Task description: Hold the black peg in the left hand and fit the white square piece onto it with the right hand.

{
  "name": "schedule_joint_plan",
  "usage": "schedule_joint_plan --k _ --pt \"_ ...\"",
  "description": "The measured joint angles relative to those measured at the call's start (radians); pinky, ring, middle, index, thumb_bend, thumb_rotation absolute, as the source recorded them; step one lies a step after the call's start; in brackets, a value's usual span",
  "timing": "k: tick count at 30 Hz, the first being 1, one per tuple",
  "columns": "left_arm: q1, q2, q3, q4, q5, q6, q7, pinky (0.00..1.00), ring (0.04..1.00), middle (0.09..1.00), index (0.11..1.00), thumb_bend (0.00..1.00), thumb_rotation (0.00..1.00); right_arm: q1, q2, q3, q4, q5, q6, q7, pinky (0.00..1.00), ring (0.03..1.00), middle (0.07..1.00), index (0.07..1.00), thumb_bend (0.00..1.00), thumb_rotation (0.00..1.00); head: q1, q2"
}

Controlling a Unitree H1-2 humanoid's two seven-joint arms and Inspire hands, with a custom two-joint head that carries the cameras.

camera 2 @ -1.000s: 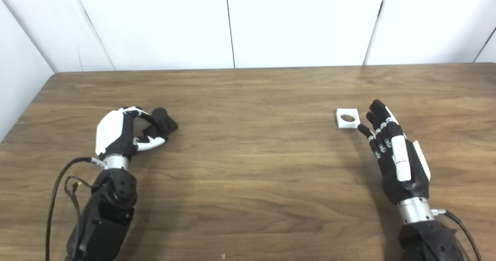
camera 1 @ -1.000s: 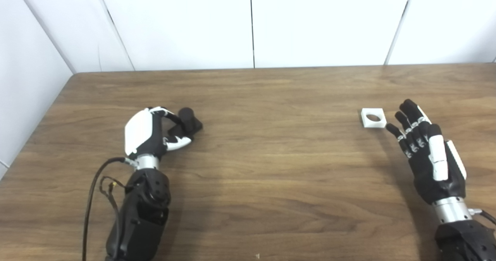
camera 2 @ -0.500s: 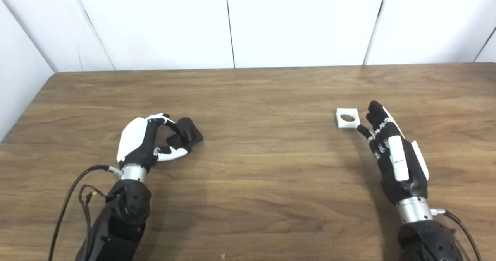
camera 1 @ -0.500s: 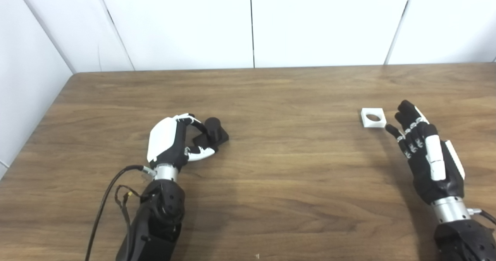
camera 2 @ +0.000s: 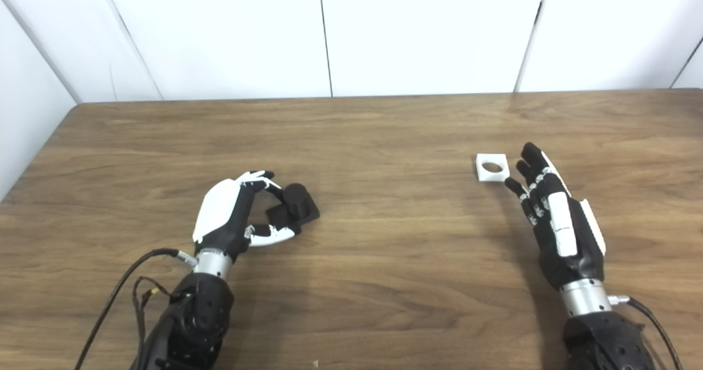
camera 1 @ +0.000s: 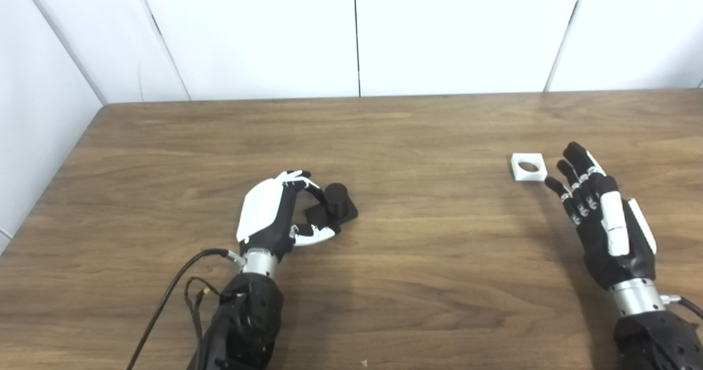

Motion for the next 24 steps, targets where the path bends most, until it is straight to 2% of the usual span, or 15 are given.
schedule_joint_plan --k 15,24 --pt "0.060 -0.037 -0.077 -0.042 0.054 -0.054 -0.002 0.79 0.907 0.842 0.492 0.50 0.07 0.005 0.023 0.022 -0.017 -0.027 0.006 -0.028 0.89 0.978 0.970 0.939 0.59 0.88 -0.029 0.005" --pt "0.089 -0.037 -0.102 -0.073 0.054 -0.094 -0.040 0.80 0.914 0.848 0.492 0.50 0.06 0.005 0.023 0.024 -0.019 -0.026 0.007 -0.028 0.90 0.985 0.978 0.944 0.60 0.88 -0.028 0.008"
